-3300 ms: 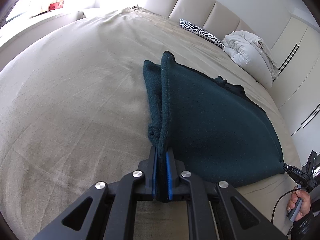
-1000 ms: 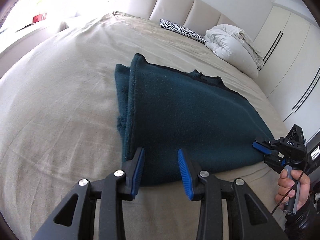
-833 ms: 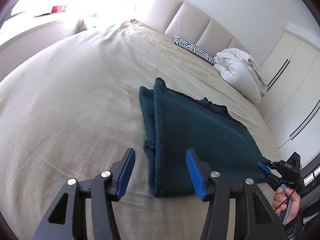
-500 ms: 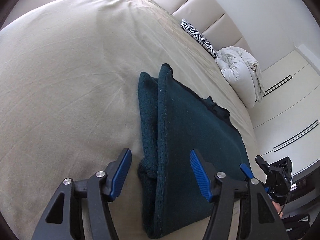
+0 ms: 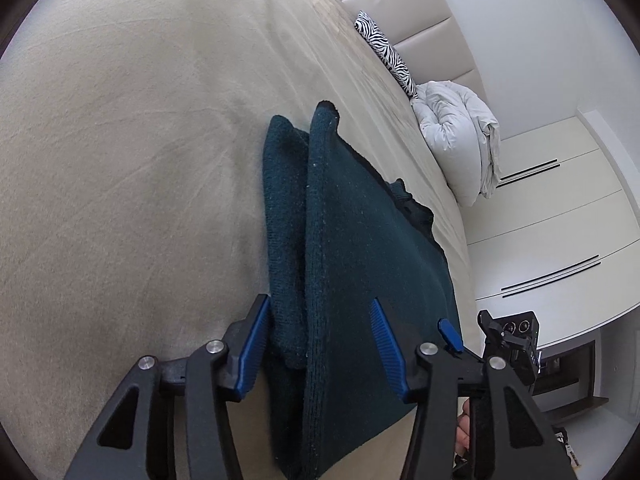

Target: Fold small clothes

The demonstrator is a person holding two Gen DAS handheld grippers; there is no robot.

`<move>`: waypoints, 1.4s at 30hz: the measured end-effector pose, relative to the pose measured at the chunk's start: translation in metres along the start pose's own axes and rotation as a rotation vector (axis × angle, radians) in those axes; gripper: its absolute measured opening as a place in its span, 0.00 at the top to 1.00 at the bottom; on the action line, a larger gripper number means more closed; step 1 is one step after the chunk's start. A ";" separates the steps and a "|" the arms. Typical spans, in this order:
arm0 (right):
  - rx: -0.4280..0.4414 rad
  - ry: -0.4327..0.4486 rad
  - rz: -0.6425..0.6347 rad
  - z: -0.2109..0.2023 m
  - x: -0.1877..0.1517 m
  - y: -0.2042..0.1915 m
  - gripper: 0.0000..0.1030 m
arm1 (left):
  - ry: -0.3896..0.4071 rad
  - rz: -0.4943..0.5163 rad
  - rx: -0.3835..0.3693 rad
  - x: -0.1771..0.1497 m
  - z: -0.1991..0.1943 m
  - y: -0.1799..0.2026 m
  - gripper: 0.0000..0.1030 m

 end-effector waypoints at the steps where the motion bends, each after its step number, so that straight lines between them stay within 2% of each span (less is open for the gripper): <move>1: 0.008 -0.008 -0.002 0.002 0.000 -0.003 0.47 | -0.003 -0.018 -0.005 0.002 0.000 -0.004 0.58; 3: 0.014 -0.023 -0.011 0.009 0.000 -0.010 0.47 | -0.012 -0.033 -0.005 0.005 0.000 -0.010 0.76; 4: 0.013 -0.031 -0.020 0.011 0.000 -0.013 0.47 | -0.019 -0.042 0.004 0.004 0.001 -0.015 0.79; 9: 0.017 -0.076 -0.036 0.031 0.001 -0.023 0.47 | -0.010 -0.024 0.010 0.001 -0.002 -0.014 0.85; 13: 0.013 -0.117 -0.034 0.054 0.001 -0.027 0.47 | 0.006 -0.018 0.018 0.000 -0.005 -0.012 0.86; 17: -0.052 -0.151 -0.034 0.077 -0.001 -0.011 0.51 | 0.003 0.009 0.041 0.000 -0.006 -0.010 0.87; 19: -0.050 -0.135 -0.049 0.082 -0.001 -0.007 0.56 | 0.001 0.021 0.058 0.001 -0.006 -0.008 0.87; 22: -0.052 -0.126 -0.061 0.079 -0.002 -0.006 0.56 | 0.000 0.037 0.082 0.002 -0.008 0.002 0.88; 26: 0.001 -0.129 0.000 0.065 0.004 -0.009 0.54 | 0.001 0.105 0.104 0.007 -0.008 0.040 0.88; 29: 0.077 -0.112 0.032 0.042 0.014 -0.012 0.52 | -0.016 0.194 0.107 0.003 0.006 0.087 0.89; 34: 0.206 -0.120 0.127 0.006 0.031 0.005 0.52 | -0.067 0.334 0.111 -0.021 0.063 0.159 0.89; 38: 0.289 -0.109 0.227 -0.017 0.045 0.033 0.42 | -0.125 0.341 0.074 -0.054 0.122 0.174 0.89; 42: 0.317 -0.146 0.270 -0.020 0.047 0.051 0.43 | -0.139 0.341 0.094 -0.075 0.144 0.164 0.89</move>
Point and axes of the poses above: each gripper's, at about its wrist camera, not at the fingertips, and z roughly the way its jaws point, y to its right, x to its top, the point moved 10 cm from there along z, roughly the way its jaws point, and after that the axes turned 5 degrees about -x, right-handed, at the moved point
